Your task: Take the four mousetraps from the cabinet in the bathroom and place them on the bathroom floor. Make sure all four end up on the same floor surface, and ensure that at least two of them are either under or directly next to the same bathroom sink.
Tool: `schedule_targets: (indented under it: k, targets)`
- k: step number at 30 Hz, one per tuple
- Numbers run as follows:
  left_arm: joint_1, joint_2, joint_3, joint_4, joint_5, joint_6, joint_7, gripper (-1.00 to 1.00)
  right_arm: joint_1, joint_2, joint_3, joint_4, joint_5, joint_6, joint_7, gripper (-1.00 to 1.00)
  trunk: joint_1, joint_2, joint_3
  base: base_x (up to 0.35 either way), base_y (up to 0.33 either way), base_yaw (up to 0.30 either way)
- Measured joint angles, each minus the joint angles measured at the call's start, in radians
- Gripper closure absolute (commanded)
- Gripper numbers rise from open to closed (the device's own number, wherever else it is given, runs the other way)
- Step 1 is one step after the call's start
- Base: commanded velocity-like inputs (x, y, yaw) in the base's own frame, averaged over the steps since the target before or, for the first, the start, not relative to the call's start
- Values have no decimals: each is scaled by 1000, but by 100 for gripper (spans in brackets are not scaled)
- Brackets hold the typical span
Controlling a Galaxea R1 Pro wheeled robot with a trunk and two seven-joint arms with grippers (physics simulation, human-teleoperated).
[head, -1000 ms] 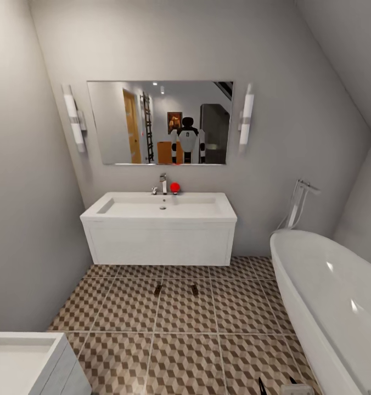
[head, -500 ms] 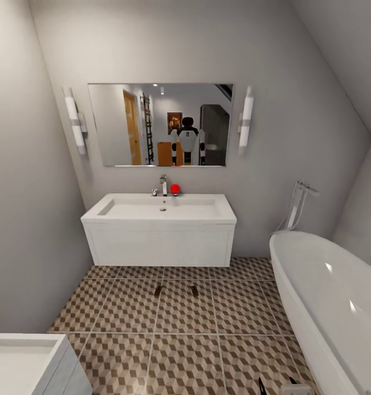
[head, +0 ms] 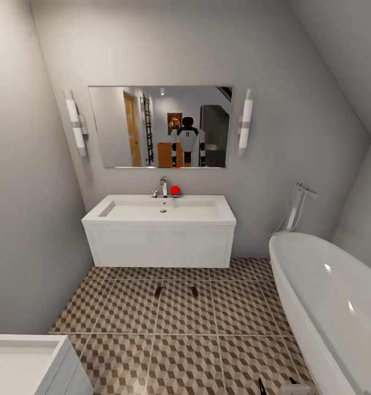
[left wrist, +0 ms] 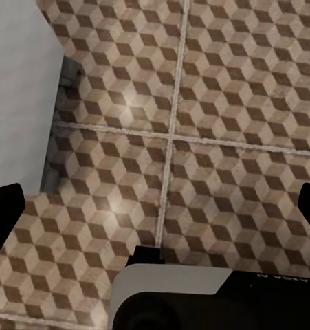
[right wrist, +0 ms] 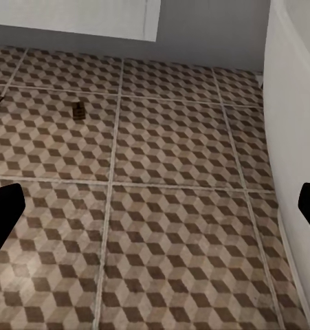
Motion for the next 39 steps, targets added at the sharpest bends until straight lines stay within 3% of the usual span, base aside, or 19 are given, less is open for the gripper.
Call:
schedule_targets:
  k: [39]
  targets:
    - [0, 0, 0, 0, 0, 0, 0, -100, 0, 2, 0, 0, 0, 0, 0, -100, -150, 274, 123, 0, 0, 0]
